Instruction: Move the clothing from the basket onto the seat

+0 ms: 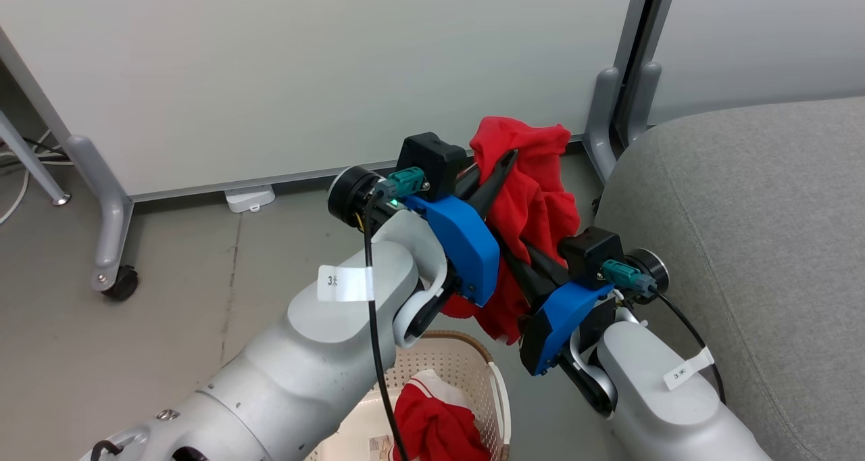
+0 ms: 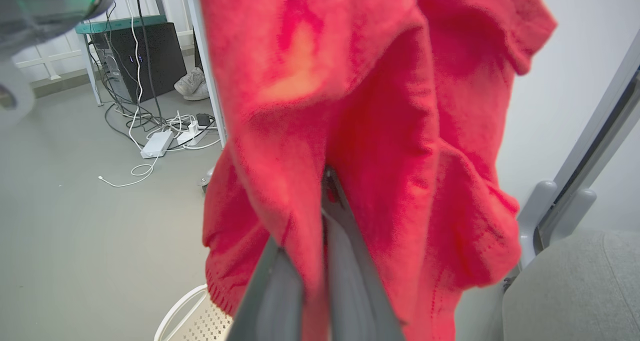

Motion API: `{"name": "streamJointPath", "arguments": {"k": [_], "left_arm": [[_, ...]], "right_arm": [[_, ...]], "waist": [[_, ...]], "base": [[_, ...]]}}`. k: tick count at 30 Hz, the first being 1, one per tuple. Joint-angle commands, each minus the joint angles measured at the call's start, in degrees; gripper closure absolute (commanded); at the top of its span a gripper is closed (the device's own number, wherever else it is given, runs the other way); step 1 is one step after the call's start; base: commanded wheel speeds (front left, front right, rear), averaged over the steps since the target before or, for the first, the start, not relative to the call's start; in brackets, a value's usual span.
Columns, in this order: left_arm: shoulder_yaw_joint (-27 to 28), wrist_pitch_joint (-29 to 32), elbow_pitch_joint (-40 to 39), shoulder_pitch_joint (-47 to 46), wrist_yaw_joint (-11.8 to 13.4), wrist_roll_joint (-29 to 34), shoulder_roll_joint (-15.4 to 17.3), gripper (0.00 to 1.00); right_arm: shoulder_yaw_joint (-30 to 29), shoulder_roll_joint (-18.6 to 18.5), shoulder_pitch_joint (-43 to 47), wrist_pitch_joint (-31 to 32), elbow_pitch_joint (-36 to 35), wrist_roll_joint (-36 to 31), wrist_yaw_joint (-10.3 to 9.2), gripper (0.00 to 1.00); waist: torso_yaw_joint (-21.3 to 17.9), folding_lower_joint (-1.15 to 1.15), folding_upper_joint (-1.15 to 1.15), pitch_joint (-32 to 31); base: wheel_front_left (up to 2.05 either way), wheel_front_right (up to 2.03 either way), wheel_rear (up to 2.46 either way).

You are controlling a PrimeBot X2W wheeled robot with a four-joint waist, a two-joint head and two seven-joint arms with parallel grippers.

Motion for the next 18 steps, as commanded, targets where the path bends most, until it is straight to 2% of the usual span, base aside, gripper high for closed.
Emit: {"name": "streamJointPath", "arguments": {"k": [1,16,17,18], "left_arm": [[-0.1,-0.5,0.3,-0.8,0.3,-0.3,0.0,1.0],[-1.6,-2.0,2.3,-0.5,0.1,-2.5,0.0,1.0],[-1.5,-2.1,2.3,-0.5,0.0,-2.8,0.0,0.92],[-1.4,-2.4,2.3,-0.4,-0.2,-2.8,0.0,0.65]], "right_arm": [[0.3,-0.1,-0.9,-0.4,0.4,0.4,0.01,1.0],[2.6,-0.1,-1.6,-1.4,2.2,2.6,0.01,1.0],[2.8,-0.1,-1.7,-1.4,2.2,2.7,0.01,1.0],[2.9,-0.1,-1.8,-1.5,2.1,2.9,0.01,1.0]], "waist": [[-0.2,0.0,0.0,-0.1],[-1.3,0.0,0.0,-0.6],[-1.3,0.0,0.0,-0.6],[-1.4,0.0,0.0,-0.6]], "base": [[0.0,0.0,0.0],[0.0,0.0,0.0],[0.0,0.0,0.0],[0.0,0.0,0.0]]}}
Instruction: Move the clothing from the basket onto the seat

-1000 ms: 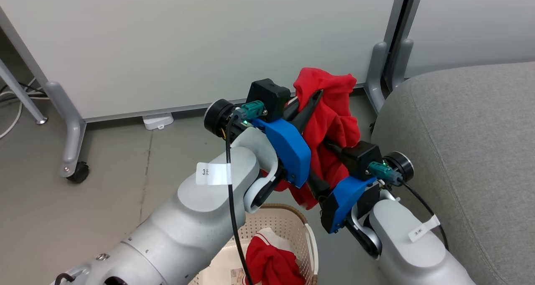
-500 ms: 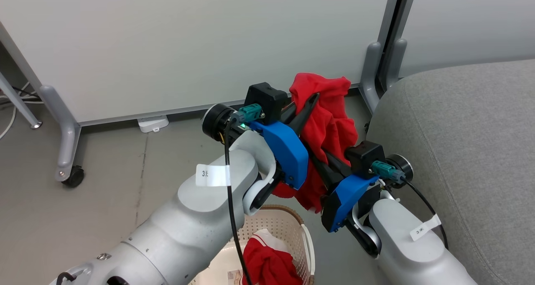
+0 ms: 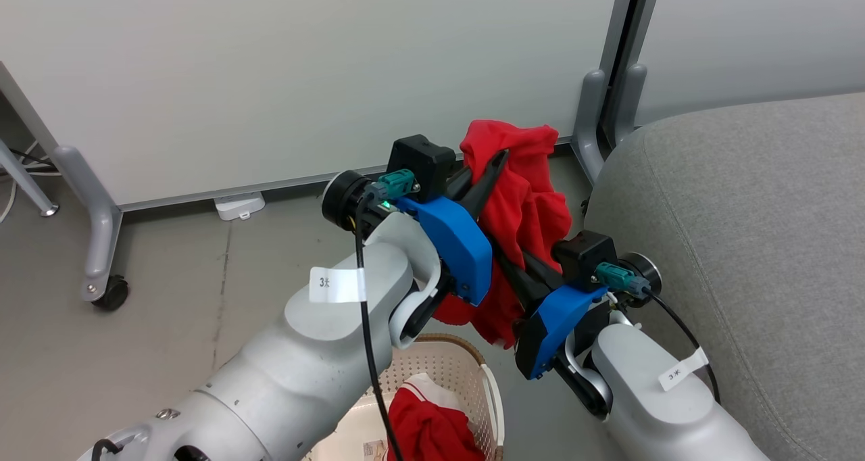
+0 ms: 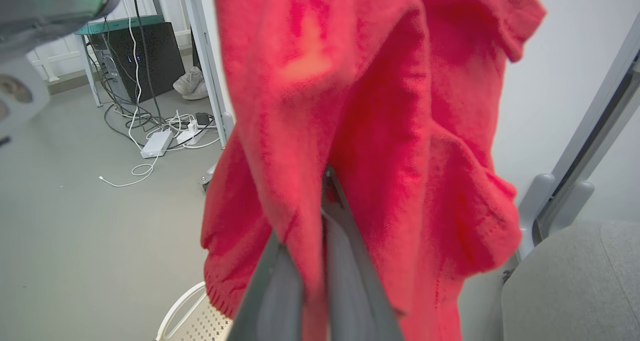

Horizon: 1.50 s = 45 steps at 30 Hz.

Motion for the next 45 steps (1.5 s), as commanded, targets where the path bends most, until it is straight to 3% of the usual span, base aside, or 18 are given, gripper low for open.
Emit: {"name": "streamJointPath", "arguments": {"k": [1,7,11,19,25,34,45], "left_arm": [[0.0,-0.7,-0.2,0.1,-0.8,-0.3,0.0,0.0],[1.1,-2.9,-1.1,1.6,-1.8,-0.3,0.2,0.0],[2.9,-3.9,-3.9,4.4,-3.0,1.8,2.7,0.0],[16.4,-4.0,-16.6,18.3,-2.3,13.6,8.7,0.0],[27.4,-4.0,-24.2,31.6,-3.4,22.1,10.5,0.0],[42.7,-4.0,-28.5,46.7,-4.5,29.9,8.4,0.0],[50.6,-4.0,-29.6,51.9,-5.8,35.4,5.1,0.0]], "right_arm": [[0.3,-0.1,-1.1,-0.4,0.0,0.3,0.01,1.0],[1.1,-0.1,-0.6,-0.6,-0.4,0.2,0.01,1.0],[1.0,-0.1,-0.4,-0.7,-0.7,-0.2,0.01,1.0],[-0.2,-0.1,1.1,-0.8,-1.8,-1.4,0.01,1.0],[-1.1,-0.1,2.0,-0.8,-2.9,-2.3,0.01,0.97],[-2.8,-0.1,3.2,-0.8,-4.4,-4.3,0.01,1.0],[-4.1,-0.1,4.1,0.0,-5.4,-5.4,0.01,1.0]], "waist": [[-0.1,0.0,0.0,0.0],[-0.3,0.0,0.0,-0.4],[-0.6,0.0,0.0,-0.6],[-0.5,0.0,0.0,-0.5],[-0.6,0.0,0.0,-0.3],[-0.8,0.0,0.0,0.0],[-0.5,0.0,0.0,0.5]], "base": [[0.0,0.0,0.0],[0.0,0.0,0.0],[0.0,0.0,0.0],[0.0,0.0,0.0],[0.0,0.0,0.0],[0.0,0.0,0.0],[0.0,0.0,0.0]]}}
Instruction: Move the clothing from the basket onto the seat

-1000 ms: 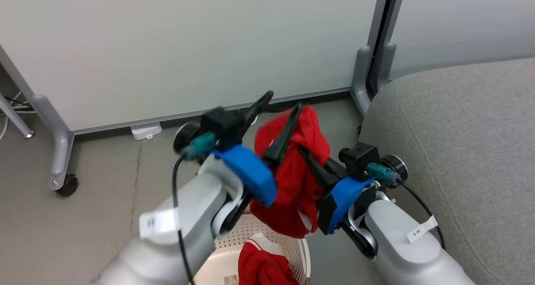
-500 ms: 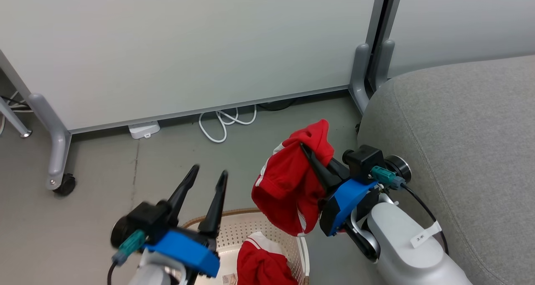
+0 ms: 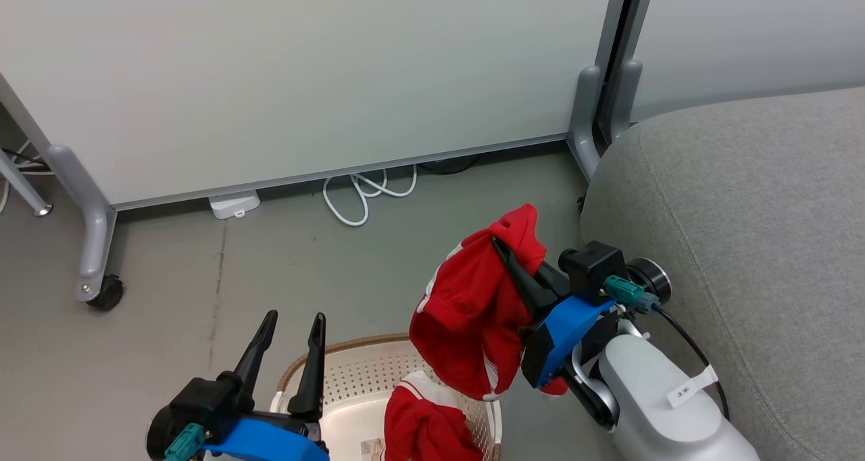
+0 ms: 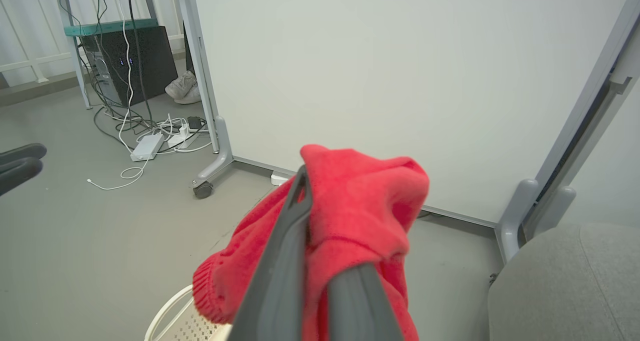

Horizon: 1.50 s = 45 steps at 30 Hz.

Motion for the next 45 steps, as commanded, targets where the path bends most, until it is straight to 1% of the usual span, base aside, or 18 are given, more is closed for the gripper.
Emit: {"name": "streamJointPath", "arguments": {"k": [1,6,10,13,28,29,33,39,45], "left_arm": [[0.9,-0.1,-0.3,0.5,-0.4,0.8,-0.3,0.0],[0.6,-0.1,-0.6,-0.1,-0.5,1.8,-0.7,0.0],[0.0,-0.1,-1.0,-0.6,-0.5,1.8,-0.3,0.0],[-0.5,-0.1,-1.4,-1.1,-0.5,1.9,0.2,0.0],[-3.2,-0.2,-1.8,-4.3,-0.6,2.2,2.0,0.0],[-3.2,-0.2,-1.8,-4.3,-0.6,2.2,2.0,0.0],[-3.5,-0.2,-1.5,-4.5,-0.4,2.0,2.6,0.0],[-3.5,-0.2,-1.4,-4.6,-0.4,2.3,3.3,0.0],[-3.4,-0.2,-1.8,-4.4,-0.4,3.0,3.3,0.0]], "right_arm": [[-0.2,-0.1,0.5,0.0,-0.5,-0.3,0.01,1.0],[-0.8,-0.1,0.6,-0.1,-1.4,-0.7,0.01,1.0],[-1.3,-0.1,0.9,-0.4,-2.2,-0.9,0.01,1.0],[-1.5,-0.1,0.9,-0.4,-2.7,-1.1,0.01,1.0],[-4.3,-0.1,1.8,-0.8,-5.1,-1.6,0.01,1.0],[-4.3,-0.1,1.8,-0.8,-5.1,-1.6,0.01,1.0],[-4.1,0.0,2.2,-0.8,-5.7,-0.9,0.01,1.0],[-4.1,0.0,2.7,-0.9,-6.4,-0.4,0.01,1.0],[-4.4,0.0,3.3,-0.9,-7.3,-0.1,0.01,1.0]], "waist": [[0.0,0.0,0.0,0.2],[-0.5,0.0,0.0,0.6],[-2.0,0.0,0.0,1.1],[-4.1,0.0,0.0,1.8],[-18.0,0.0,0.0,5.6],[-18.0,0.0,0.0,5.6],[-21.3,0.0,0.0,6.3],[-25.1,0.0,0.0,6.7],[-27.1,0.0,0.0,7.1]], "base": [[0.0,0.0,0.0],[0.0,0.0,0.0],[0.0,0.0,0.0],[0.0,0.0,0.0],[0.0,0.0,0.0],[0.0,0.0,0.0],[0.0,0.0,0.0],[0.0,0.0,0.0],[0.0,0.0,0.0]]}}
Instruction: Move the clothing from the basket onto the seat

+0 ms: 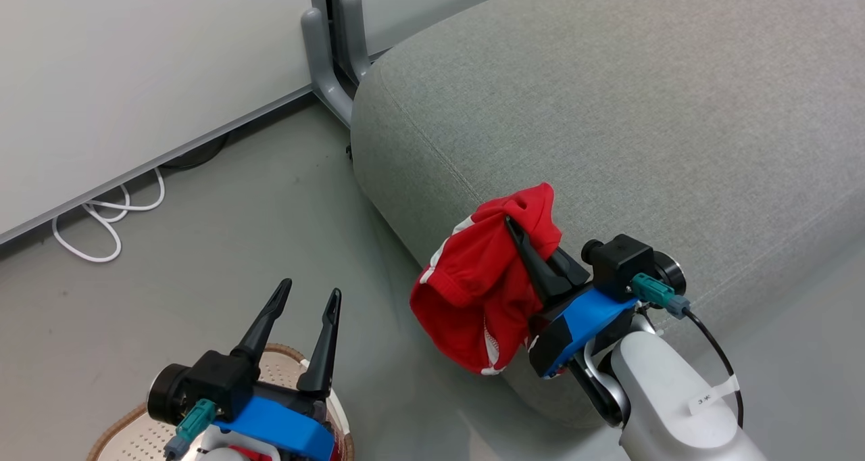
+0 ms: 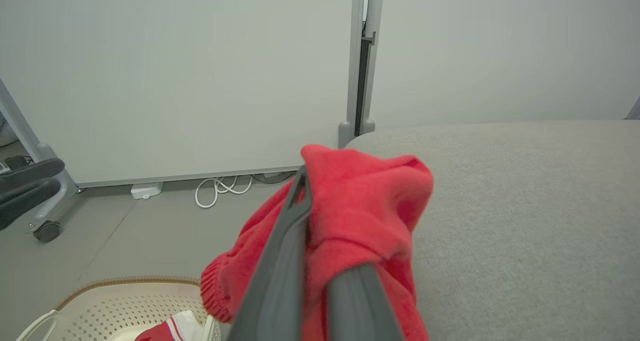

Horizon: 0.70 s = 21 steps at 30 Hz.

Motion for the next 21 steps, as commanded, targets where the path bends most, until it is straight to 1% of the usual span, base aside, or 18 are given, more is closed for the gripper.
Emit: {"name": "streamJointPath", "arguments": {"k": [1,13,17,21], "left_arm": [[0.1,-0.2,-0.2,-0.6,0.0,0.5,0.2,0.0],[-0.2,-0.2,-0.8,-1.0,0.0,0.5,0.7,0.0],[-0.1,-0.2,-2.0,-2.5,0.0,1.0,1.3,0.0],[-1.2,-0.2,-3.3,-4.7,0.0,1.4,3.1,0.0]], "right_arm": [[-0.3,0.0,0.7,-0.3,-0.4,0.3,0.01,1.0],[-1.5,0.0,0.2,-0.3,-1.1,0.3,0.01,1.0],[-5.1,0.0,-2.9,-0.3,-1.1,0.5,0.01,1.0],[-11.5,0.0,-7.8,-0.3,-1.6,-0.6,0.01,1.0]], "waist": [[-0.3,0.0,0.0,0.3],[-0.2,0.0,0.0,1.6],[1.1,0.0,0.0,4.7],[2.8,0.0,0.0,9.3]], "base": [[0.0,0.0,0.0],[0.0,0.0,0.0],[0.0,0.0,0.0],[0.0,0.0,0.0]]}}
